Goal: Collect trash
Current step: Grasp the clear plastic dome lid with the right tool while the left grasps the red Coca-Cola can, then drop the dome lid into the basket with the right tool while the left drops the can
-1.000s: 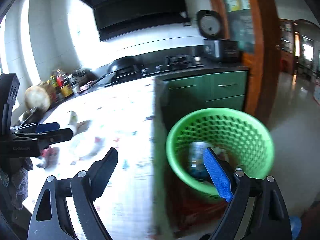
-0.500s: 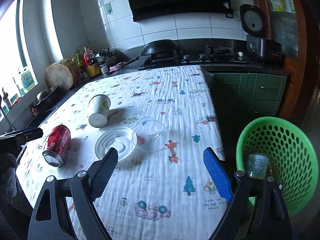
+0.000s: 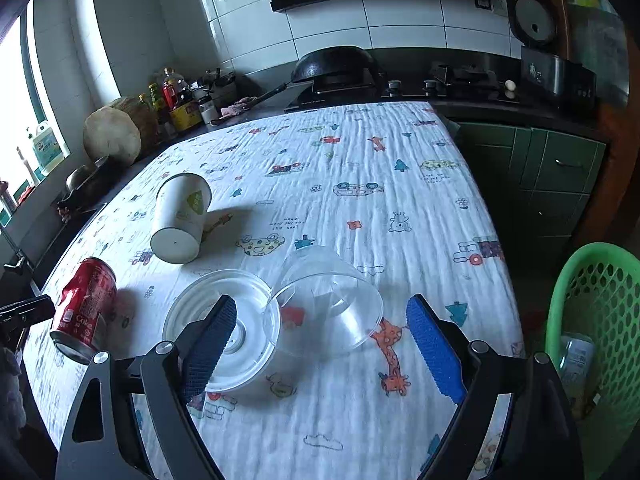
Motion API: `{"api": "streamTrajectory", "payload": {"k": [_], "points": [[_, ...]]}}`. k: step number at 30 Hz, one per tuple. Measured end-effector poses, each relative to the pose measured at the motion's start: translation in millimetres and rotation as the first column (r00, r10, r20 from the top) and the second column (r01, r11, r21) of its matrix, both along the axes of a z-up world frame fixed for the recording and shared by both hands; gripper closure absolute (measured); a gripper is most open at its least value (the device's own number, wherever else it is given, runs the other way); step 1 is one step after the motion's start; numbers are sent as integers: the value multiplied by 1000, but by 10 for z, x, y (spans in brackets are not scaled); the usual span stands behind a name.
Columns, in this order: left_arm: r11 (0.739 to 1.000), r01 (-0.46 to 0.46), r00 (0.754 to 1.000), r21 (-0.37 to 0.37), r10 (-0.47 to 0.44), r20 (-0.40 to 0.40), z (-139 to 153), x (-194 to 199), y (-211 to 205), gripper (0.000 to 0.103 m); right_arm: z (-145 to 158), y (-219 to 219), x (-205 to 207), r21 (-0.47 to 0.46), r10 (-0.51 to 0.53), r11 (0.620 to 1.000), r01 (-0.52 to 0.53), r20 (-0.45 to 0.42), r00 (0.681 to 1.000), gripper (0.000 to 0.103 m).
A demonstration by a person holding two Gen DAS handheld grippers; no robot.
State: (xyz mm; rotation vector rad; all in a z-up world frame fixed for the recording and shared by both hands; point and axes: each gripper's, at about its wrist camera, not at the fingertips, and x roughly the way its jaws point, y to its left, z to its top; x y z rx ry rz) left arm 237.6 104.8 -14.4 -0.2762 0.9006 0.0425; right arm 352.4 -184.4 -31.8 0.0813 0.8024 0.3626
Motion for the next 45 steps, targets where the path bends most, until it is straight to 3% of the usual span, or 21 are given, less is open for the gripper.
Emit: {"api": "streamTrajectory", "payload": {"k": [8, 18, 27, 29, 34, 45], "points": [[999, -1, 1000, -50, -1, -31, -128, 140, 22, 14, -92, -9, 131, 6, -4, 1000, 4, -26, 1000, 22], [995, -13, 997, -98, 5, -80, -265, 362, 24, 14, -145, 25, 186, 12, 23, 1000, -22, -57, 998, 41], [995, -8, 996, -101, -1, -92, -328, 442, 30, 16, -95, 44, 116, -9, 23, 1000, -23, -33, 999, 43], [994, -6, 996, -110, -5, -94, -338, 443, 34, 24, -77, 35, 81, 0, 20, 1000, -20, -33, 999, 43], [993, 8, 996, -115, -17, -84, -339, 423, 35, 25, 6, 18, -38, 8, 14, 1000, -13, -19, 1000, 43], [986, 75, 996, -152, -80, -27, -121, 248, -84, 26, 190, -208, -361, 12, -33, 999, 33, 14, 999, 43]]}}
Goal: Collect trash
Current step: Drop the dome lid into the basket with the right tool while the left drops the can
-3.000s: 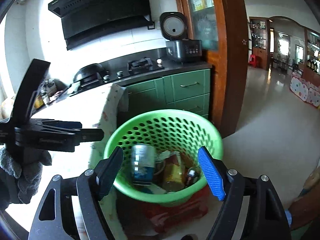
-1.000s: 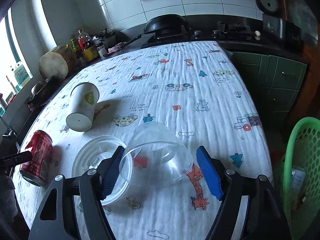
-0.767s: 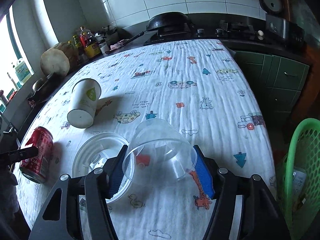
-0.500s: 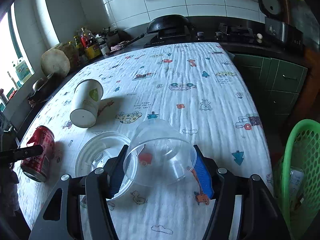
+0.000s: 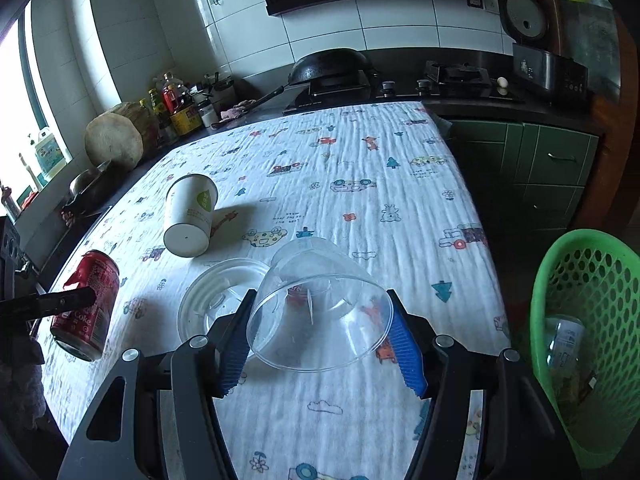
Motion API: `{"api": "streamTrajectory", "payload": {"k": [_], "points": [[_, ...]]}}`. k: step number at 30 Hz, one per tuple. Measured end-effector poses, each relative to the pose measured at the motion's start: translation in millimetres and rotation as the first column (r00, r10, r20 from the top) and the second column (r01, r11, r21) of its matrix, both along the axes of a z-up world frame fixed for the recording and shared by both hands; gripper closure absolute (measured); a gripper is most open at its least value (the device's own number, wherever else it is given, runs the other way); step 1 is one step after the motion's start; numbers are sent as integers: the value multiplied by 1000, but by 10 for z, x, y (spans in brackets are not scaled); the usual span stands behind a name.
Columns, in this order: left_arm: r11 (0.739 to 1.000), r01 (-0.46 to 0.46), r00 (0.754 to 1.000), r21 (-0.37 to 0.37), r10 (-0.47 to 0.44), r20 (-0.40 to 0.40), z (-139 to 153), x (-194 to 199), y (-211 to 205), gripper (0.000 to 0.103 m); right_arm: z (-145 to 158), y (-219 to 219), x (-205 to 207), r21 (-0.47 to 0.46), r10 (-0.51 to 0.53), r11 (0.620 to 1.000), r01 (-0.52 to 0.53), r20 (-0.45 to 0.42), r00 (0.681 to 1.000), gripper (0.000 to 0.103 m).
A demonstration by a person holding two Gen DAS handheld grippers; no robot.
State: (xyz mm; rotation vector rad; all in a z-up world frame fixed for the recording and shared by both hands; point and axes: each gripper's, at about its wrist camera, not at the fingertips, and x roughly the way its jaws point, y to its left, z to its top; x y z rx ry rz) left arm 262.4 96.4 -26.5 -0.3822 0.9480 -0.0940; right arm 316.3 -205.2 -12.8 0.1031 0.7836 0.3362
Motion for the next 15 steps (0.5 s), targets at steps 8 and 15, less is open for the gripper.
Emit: {"api": "streamTrajectory", "payload": {"k": [8, 15], "points": [[992, 129, 990, -10, -128, 58, 290, -19, -462, 26, 23, -660, -171, -40, -138, 990, 138, 7, 990, 43], [966, 256, 964, -14, -255, 79, 446, 106, -1056, 26, -75, -1494, -259, -101, -322, 942, 319, -15, 947, 43]]}}
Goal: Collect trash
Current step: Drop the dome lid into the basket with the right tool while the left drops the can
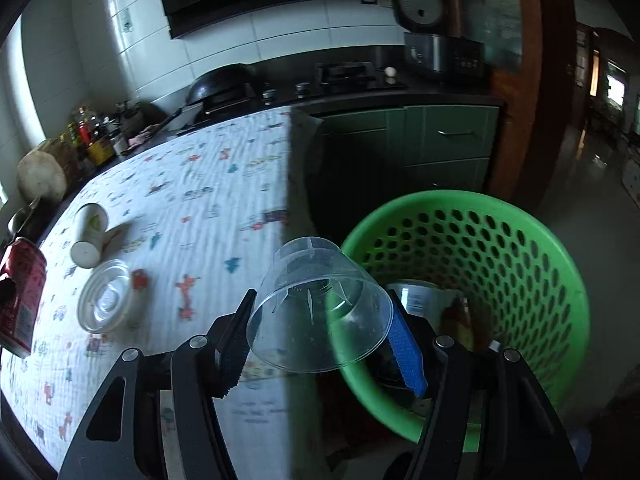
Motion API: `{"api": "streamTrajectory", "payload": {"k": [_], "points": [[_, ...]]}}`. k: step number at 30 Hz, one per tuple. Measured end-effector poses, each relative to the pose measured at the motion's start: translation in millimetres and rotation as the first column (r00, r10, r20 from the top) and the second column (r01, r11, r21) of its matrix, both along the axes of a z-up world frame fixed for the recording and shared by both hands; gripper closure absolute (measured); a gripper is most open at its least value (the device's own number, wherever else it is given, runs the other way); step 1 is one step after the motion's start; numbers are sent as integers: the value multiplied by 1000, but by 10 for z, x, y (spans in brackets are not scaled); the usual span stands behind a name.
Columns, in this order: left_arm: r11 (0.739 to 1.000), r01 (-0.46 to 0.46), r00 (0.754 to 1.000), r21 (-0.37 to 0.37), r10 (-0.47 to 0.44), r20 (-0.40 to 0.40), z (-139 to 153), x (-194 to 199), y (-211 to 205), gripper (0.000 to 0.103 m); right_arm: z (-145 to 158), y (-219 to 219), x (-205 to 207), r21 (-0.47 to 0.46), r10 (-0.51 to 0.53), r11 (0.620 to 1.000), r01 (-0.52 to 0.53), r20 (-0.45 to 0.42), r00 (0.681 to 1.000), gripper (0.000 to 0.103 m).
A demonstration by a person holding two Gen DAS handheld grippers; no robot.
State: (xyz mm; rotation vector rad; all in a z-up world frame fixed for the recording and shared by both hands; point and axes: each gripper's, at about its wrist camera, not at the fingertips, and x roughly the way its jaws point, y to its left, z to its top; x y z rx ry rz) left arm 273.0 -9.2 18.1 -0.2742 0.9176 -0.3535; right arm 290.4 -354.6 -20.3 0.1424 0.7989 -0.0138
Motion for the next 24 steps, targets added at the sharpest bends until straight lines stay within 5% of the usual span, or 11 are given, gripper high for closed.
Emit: {"api": "streamTrajectory", "payload": {"k": [10, 24], "points": [[980, 196, 980, 13, -196, 39, 212, 256, -1045, 26, -229, -824, -119, -3, -156, 988, 156, -68, 985, 39], [907, 420, 907, 36, -421, 12, 71, 618, -2561, 26, -7, -1053, -562, -13, -157, 987, 157, 22, 987, 25]]}}
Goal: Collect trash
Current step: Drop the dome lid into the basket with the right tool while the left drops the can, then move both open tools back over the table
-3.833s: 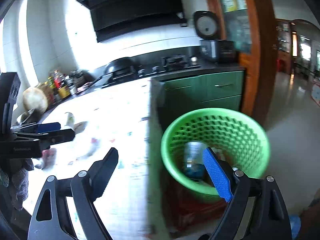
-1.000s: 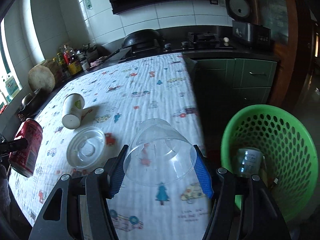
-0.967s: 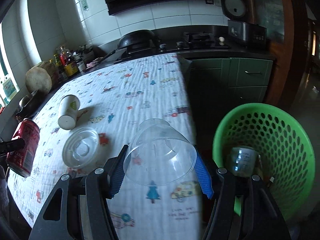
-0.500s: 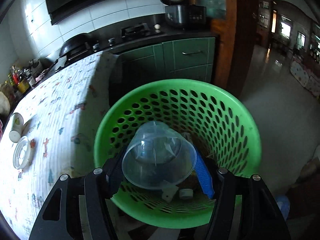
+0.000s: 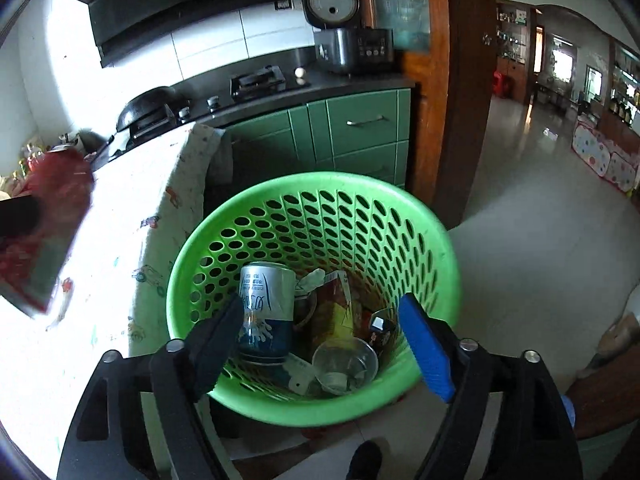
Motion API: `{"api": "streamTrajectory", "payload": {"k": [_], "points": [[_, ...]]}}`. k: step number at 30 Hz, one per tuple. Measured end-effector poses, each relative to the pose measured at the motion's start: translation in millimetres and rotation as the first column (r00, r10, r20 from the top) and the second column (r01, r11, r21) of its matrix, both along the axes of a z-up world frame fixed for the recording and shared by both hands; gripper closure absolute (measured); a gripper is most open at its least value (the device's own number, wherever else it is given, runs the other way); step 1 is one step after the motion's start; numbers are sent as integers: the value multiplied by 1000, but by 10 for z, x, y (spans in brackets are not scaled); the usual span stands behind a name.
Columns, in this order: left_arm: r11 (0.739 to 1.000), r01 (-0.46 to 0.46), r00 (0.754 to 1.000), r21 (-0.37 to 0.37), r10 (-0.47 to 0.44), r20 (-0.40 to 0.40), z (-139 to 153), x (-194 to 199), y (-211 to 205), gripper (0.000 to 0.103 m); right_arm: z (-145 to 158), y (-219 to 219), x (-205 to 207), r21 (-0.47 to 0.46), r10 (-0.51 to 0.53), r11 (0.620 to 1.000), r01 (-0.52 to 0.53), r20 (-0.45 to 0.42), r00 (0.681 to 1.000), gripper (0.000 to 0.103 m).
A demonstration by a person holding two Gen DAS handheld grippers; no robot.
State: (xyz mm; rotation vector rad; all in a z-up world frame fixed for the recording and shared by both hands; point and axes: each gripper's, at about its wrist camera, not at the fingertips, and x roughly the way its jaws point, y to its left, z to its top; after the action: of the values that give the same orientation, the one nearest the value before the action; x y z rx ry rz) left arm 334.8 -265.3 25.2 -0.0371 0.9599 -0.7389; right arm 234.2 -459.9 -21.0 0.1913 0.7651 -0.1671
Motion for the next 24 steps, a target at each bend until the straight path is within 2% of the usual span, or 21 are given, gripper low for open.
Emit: {"api": "streamTrajectory", "payload": {"k": [9, 15, 19, 24], "points": [[995, 79, 996, 59, -76, -47, -272, 227, -721, 26, 9, -109, -287, 26, -22, 999, 21, 22, 1000, 23], [991, 101, 992, 91, -93, -87, -484, 410, -1097, 25, -44, -190, -448, 41, -33, 999, 32, 29, 999, 21], [987, 120, 990, 103, -111, -91, -603, 450, -1233, 24, -89, -229, -520, 44, -39, 998, 38, 22, 999, 21], [989, 124, 989, 81, -117, -90, -644, 383, -1235, 20, -117, -225, -579, 48, -46, 998, 45, 18, 999, 21]]}}
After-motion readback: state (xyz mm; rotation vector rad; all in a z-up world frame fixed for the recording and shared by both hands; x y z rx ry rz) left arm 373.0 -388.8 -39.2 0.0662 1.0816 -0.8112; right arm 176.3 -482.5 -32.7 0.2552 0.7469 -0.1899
